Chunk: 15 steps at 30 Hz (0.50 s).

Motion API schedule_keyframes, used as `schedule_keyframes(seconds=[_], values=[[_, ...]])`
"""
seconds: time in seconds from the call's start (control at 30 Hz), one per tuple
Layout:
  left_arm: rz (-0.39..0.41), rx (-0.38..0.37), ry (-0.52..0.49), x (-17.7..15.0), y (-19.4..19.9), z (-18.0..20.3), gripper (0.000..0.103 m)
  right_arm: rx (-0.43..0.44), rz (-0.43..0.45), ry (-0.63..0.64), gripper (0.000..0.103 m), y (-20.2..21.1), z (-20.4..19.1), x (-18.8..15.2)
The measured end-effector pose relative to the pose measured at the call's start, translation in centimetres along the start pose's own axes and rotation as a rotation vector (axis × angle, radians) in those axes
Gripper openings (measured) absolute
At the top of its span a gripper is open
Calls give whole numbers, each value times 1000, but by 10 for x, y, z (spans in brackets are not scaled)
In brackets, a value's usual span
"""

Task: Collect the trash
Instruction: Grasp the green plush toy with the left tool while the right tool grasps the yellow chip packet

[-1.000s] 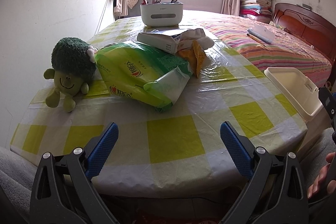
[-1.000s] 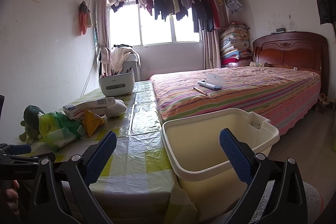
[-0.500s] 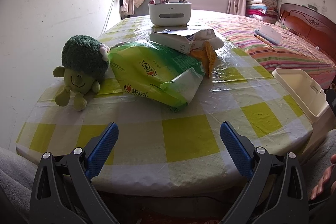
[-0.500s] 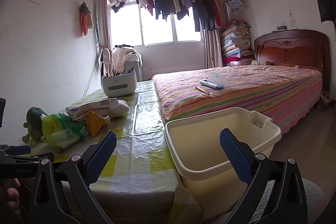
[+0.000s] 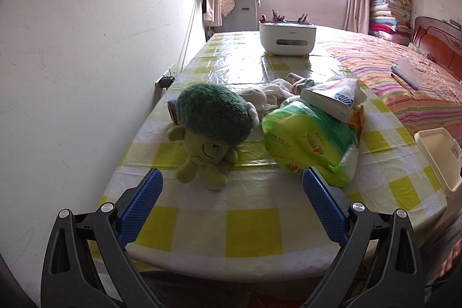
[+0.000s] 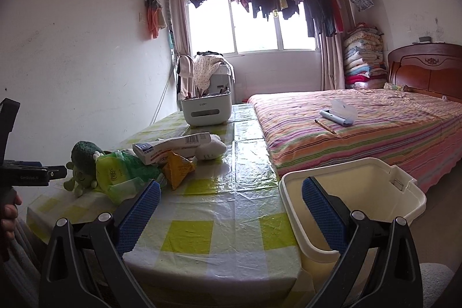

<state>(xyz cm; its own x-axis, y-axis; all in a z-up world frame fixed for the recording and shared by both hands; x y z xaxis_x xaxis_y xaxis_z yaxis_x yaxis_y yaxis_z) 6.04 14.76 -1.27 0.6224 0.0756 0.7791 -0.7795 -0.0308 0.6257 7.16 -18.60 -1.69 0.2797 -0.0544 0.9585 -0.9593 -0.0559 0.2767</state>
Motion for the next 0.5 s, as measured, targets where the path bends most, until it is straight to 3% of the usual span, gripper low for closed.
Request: schedule_keyframes(seconds=[0.13,0.3,0.4,0.5], values=[[-62,17,62,30,-19,-37,96,30,17,-2,96,-7,-6,22],[-162,-48,198,47,-56,-57,96,58,62,41,96,-11,-21,47],[-223,-91,182,51,-78,-49,96,89,72,82,96,-17,-39,53],[-275,-51,141,50,-97,-45,96,125,55,105,96,-23,-54,53]])
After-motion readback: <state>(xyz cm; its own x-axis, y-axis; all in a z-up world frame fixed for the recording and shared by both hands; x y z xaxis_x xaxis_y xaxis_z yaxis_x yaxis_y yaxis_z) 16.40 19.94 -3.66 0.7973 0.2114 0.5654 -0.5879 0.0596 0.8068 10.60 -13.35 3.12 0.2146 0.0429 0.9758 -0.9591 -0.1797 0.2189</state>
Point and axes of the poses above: each gripper's, at about its wrist camera, not at the fingertips, and y roughly against the way its jaws point, z to its right, x to its top, the point moved 9 cm from there along -y, roughly the way its jaws point, and after that the axes turned 11 degrees about -x, right-handed, at the moved point
